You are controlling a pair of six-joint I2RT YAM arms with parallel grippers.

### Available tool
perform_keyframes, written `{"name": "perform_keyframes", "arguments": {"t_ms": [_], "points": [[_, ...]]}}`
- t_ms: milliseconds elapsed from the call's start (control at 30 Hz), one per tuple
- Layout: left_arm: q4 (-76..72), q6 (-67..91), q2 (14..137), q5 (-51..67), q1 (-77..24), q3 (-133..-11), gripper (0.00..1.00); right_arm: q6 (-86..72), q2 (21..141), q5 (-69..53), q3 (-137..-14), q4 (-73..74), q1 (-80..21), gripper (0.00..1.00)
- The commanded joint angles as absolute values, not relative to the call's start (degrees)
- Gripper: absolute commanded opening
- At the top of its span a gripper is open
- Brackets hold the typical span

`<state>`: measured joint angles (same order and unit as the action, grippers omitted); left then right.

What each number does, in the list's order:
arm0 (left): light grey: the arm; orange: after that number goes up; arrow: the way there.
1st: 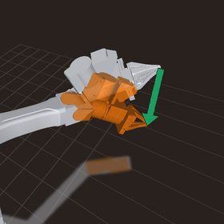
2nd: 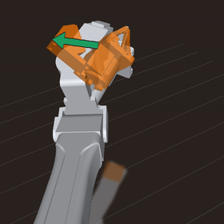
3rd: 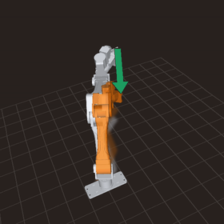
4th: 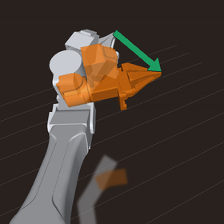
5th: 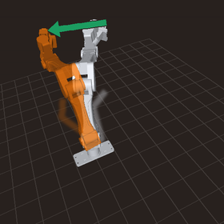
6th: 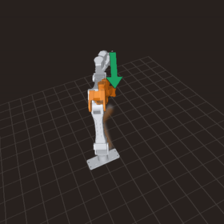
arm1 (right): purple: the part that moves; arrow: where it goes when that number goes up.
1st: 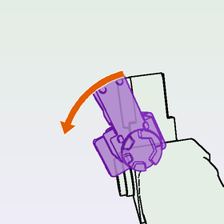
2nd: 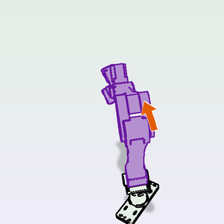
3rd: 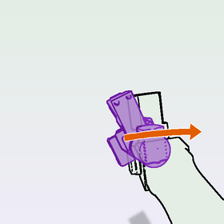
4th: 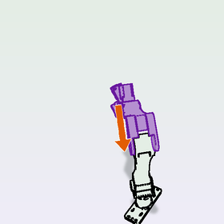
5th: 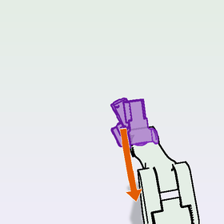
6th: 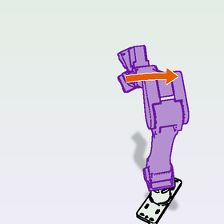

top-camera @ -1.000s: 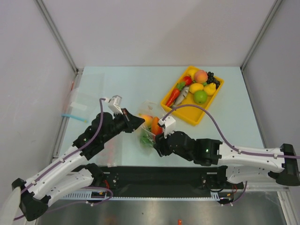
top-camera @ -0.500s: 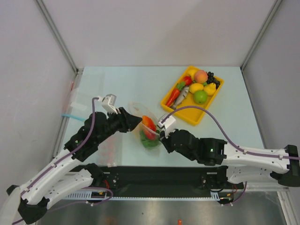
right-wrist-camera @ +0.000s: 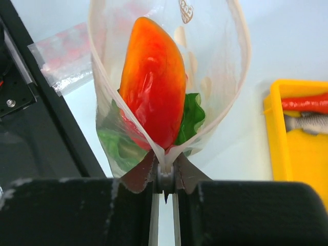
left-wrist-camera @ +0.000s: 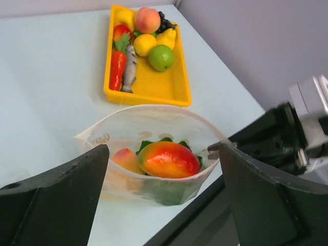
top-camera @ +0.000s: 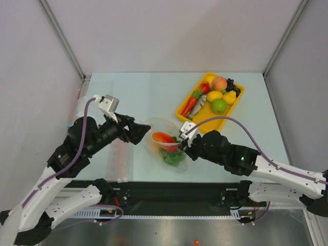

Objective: Place the food in the zip-top bag and seal the zipper
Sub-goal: Zip the zipper food storage bag.

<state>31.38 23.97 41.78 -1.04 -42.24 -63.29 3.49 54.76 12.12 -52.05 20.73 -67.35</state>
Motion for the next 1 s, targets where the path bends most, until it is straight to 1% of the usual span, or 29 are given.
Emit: {"name": "perform_keyframes", "arguments": {"t_ms": [0, 67, 100, 167, 200, 300, 367, 400, 467, 500, 667, 967], "points": [[30.5, 10.7, 40.5, 6.6, -41.9, -63.6, 0.95, 8.9, 51.2, 0.6, -49.5, 13.7, -65.6, 0.0], [29.8, 8.1, 41.0, 9.0, -41.9, -63.2, 0.95, 10.6, 50.7, -1.2, -48.9, 13.4, -65.4, 0.0], [29.4, 5.6, 41.4, 11.2, -41.9, -63.2, 0.93, 10.7, 50.7, -1.8, -48.9, 13.6, -65.0, 0.0], [28.0, 0.2, 43.4, 16.6, -42.0, -62.8, 0.92, 11.1, 50.4, -3.4, -49.1, 14.2, -64.5, 0.0], [27.3, -1.9, 44.0, 21.7, -42.0, -62.7, 0.91, 11.2, 50.1, -5.8, -48.8, 14.2, -64.2, 0.0], [26.2, -8.3, 47.9, 28.2, -42.5, -63.3, 0.91, 12.3, 48.3, -8.8, -48.0, 14.1, -64.1, 0.0], [25.9, -11.2, 50.3, 31.5, -42.9, -63.9, 0.91, 12.1, 47.0, -8.8, -47.8, 14.0, -64.1, 0.0], [26.8, -14.7, 51.1, 33.5, -43.1, -64.2, 0.95, 12.2, 46.7, -9.6, -47.9, 14.3, -63.9, 0.0], [28.1, -17.9, 52.5, 34.4, -43.8, -65.5, 0.97, 12.0, 46.4, -10.0, -47.9, 14.4, -63.9, 0.0], [28.6, -20.9, 53.3, 35.1, -44.0, -65.8, 1.0, 11.9, 46.6, -10.2, -48.0, 14.9, -63.9, 0.0], [29.9, -28.2, 55.3, 38.9, -45.0, -66.4, 1.0, 11.7, 47.7, -10.8, -48.4, 16.4, -63.9, 0.0], [34.4, -35.5, 59.6, 46.5, -47.9, -69.3, 1.0, 12.0, 48.4, -11.0, -47.8, 16.8, -64.4, 0.0]]}}
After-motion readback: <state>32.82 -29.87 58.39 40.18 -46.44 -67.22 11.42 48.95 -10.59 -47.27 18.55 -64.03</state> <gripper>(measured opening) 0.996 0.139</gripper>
